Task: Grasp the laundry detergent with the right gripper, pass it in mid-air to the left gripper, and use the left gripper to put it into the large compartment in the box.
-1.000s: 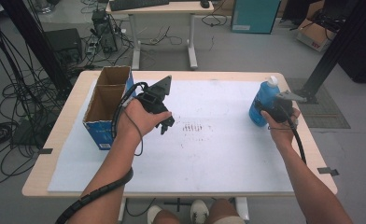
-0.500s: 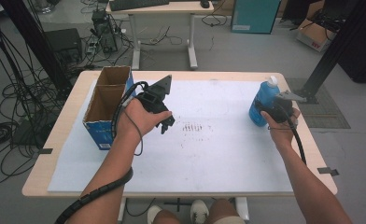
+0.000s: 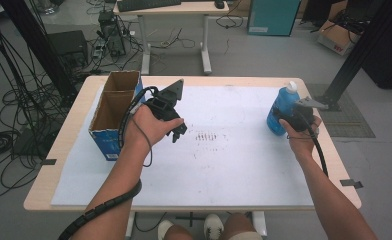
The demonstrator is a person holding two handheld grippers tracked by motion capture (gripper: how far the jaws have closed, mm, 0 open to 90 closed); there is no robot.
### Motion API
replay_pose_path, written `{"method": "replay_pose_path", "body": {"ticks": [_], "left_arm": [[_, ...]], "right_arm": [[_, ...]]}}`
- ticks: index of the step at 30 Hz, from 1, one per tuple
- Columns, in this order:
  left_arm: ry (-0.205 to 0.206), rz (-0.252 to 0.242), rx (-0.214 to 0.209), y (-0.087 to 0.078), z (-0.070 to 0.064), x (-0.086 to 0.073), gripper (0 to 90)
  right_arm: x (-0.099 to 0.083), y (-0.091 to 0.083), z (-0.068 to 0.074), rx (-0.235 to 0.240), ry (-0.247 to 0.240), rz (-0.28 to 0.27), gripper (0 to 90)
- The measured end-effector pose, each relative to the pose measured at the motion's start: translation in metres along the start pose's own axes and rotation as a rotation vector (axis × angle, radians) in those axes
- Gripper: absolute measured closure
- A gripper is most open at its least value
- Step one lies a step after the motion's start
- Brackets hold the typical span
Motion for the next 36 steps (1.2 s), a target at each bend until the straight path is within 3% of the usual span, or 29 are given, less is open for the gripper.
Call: {"method": "replay_pose_path", "body": {"ticks": [20,36], "left_arm": [[0.015,-0.008,-0.009,-0.005,-0.001,0.004,6.8],[0.063,-0.037,-0.030,-0.020,0.000,0.002,6.6]], "right_arm": [[0.000,0.000,0.000,0.003,-0.002,-0.001,45.8],[0.003,0.002,-0.001,0.015,0.000,0.030,45.4]]}}
Point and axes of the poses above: each handheld gripper's, and its own axes: y roughly forward along the jaws, x roughly out of its top, z roughly to its left, the point moved 8 cm from there along y, roughly forward along the jaws, and after that the axes turned 3 degrees about y, right-handed, at the moved point
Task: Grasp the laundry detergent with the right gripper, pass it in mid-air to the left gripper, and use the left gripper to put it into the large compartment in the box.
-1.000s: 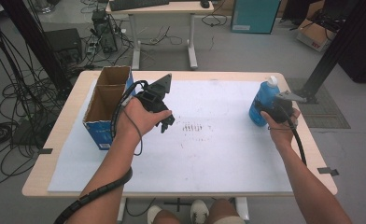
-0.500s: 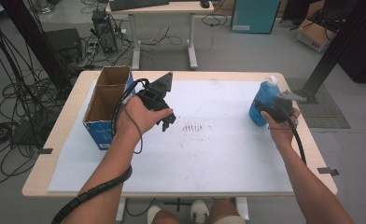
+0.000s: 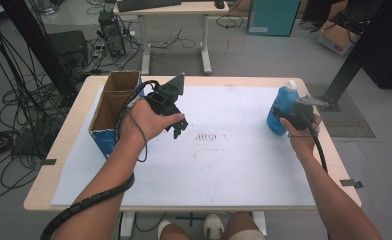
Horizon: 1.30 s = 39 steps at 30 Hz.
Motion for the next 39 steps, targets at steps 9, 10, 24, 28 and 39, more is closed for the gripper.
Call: {"method": "replay_pose_path", "body": {"ticks": [9,10,24,28,39], "left_arm": [[0.042,-0.030,-0.006,-0.020,0.012,-0.002,6.4],[0.046,-0.038,-0.006,-0.023,0.013,-0.001,6.4],[0.173,-0.086,0.023,-0.061,0.019,0.018,6.6],[0.231,-0.087,0.021,-0.071,0.020,0.022,6.6],[0.381,-0.103,0.040,-0.096,0.017,0.034,6.4]], "right_arm": [[0.021,-0.007,0.000,0.051,-0.007,0.053,45.4],[0.025,-0.009,0.001,0.058,-0.014,0.057,45.4],[0.079,-0.030,0.039,0.226,-0.047,0.171,44.9],[0.083,-0.032,0.048,0.272,-0.043,0.178,44.8],[0.096,-0.026,0.110,0.458,-0.135,0.175,44.7]]}}
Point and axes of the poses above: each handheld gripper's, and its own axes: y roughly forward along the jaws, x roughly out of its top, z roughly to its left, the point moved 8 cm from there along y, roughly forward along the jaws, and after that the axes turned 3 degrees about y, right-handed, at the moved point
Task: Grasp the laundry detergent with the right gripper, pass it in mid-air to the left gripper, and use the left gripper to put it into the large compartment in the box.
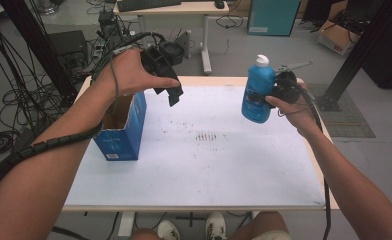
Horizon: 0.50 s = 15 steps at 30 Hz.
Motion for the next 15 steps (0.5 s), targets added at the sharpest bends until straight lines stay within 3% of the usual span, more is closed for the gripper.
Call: {"method": "replay_pose_path", "body": {"ticks": [2,6,15], "left_arm": [[0.019,-0.001,0.004,-0.003,0.000,0.001,6.1],[0.074,-0.009,0.014,-0.010,-0.001,0.004,5.7],[0.127,-0.025,0.014,-0.018,-0.002,0.007,5.7]], "right_arm": [[0.002,0.002,0.005,0.016,-0.012,-0.001,44.7],[0.012,0.013,0.029,0.101,-0.066,-0.015,44.6],[0.014,0.035,0.074,0.229,-0.166,0.001,44.5]]}}
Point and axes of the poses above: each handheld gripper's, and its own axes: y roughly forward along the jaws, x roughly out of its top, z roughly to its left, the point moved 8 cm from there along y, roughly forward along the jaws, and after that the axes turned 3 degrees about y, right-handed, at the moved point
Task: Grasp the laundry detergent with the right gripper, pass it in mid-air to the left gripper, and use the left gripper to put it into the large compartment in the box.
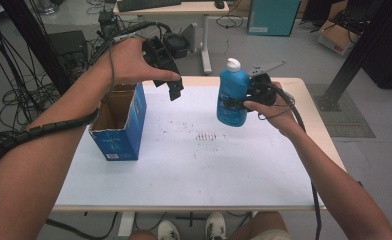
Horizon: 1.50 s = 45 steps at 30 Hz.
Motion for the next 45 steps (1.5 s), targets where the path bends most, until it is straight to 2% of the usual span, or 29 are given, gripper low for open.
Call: {"method": "replay_pose_path", "body": {"ticks": [5,6,8,9,10,13,16,21,25,29,30,32,33,34,36,39,40,43,45], "left_arm": [[0.050,-0.008,-0.013,-0.001,-0.004,0.001,5.7],[0.050,-0.008,-0.013,-0.001,-0.004,0.001,5.7],[0.058,-0.013,-0.019,-0.001,-0.006,0.000,5.7],[0.070,-0.004,-0.020,-0.001,-0.006,0.000,5.7],[0.066,-0.003,-0.026,-0.001,-0.007,-0.001,5.7],[0.079,0.003,-0.032,0.000,-0.008,-0.002,5.7],[0.085,0.008,-0.042,0.000,-0.010,-0.003,5.7],[0.109,0.012,-0.049,0.000,-0.012,-0.005,5.7],[0.124,0.016,-0.064,-0.001,-0.015,-0.006,5.7],[0.136,0.018,-0.085,0.000,-0.022,-0.005,5.7],[0.155,0.022,-0.088,0.000,-0.023,-0.005,5.7],[0.155,0.023,-0.100,0.000,-0.024,-0.005,5.7],[0.181,0.033,-0.100,-0.001,-0.024,-0.005,5.7],[0.162,0.018,-0.108,0.000,-0.027,-0.004,5.7],[0.160,0.017,-0.113,0.000,-0.028,-0.004,5.4],[0.181,0.021,-0.115,-0.001,-0.032,-0.003,5.2],[0.207,0.040,-0.124,-0.002,-0.033,-0.004,5.2],[0.229,0.046,-0.141,-0.001,-0.039,-0.005,5.1],[0.229,0.046,-0.149,-0.001,-0.041,-0.004,5.0]], "right_arm": [[-0.003,0.020,0.024,0.073,-0.063,0.022,44.4],[-0.003,0.020,0.024,0.073,-0.063,0.022,44.4],[-0.004,0.031,0.038,0.113,-0.090,0.034,44.4],[-0.004,0.031,0.038,0.113,-0.090,0.034,44.4],[-0.004,0.037,0.046,0.133,-0.104,0.028,44.4],[-0.004,0.042,0.052,0.154,-0.112,0.023,44.4],[-0.005,0.050,0.065,0.195,-0.121,0.028,44.3],[-0.006,0.063,0.082,0.247,-0.162,0.028,44.3],[-0.005,0.066,0.091,0.279,-0.174,0.020,44.3],[-0.004,0.071,0.103,0.311,-0.205,0.009,44.2],[-0.003,0.072,0.105,0.315,-0.206,0.010,44.2],[-0.002,0.072,0.110,0.328,-0.215,0.005,44.2],[-0.002,0.073,0.112,0.334,-0.221,0.003,44.2],[-0.001,0.073,0.114,0.343,-0.227,-0.002,44.2],[0.000,0.073,0.116,0.347,-0.227,-0.004,44.2],[0.004,0.074,0.124,0.363,-0.237,-0.008,44.1],[0.004,0.074,0.124,0.363,-0.237,-0.008,44.1],[0.009,0.073,0.129,0.383,-0.259,-0.018,44.1],[0.012,0.072,0.132,0.392,-0.277,-0.027,44.1]]}}
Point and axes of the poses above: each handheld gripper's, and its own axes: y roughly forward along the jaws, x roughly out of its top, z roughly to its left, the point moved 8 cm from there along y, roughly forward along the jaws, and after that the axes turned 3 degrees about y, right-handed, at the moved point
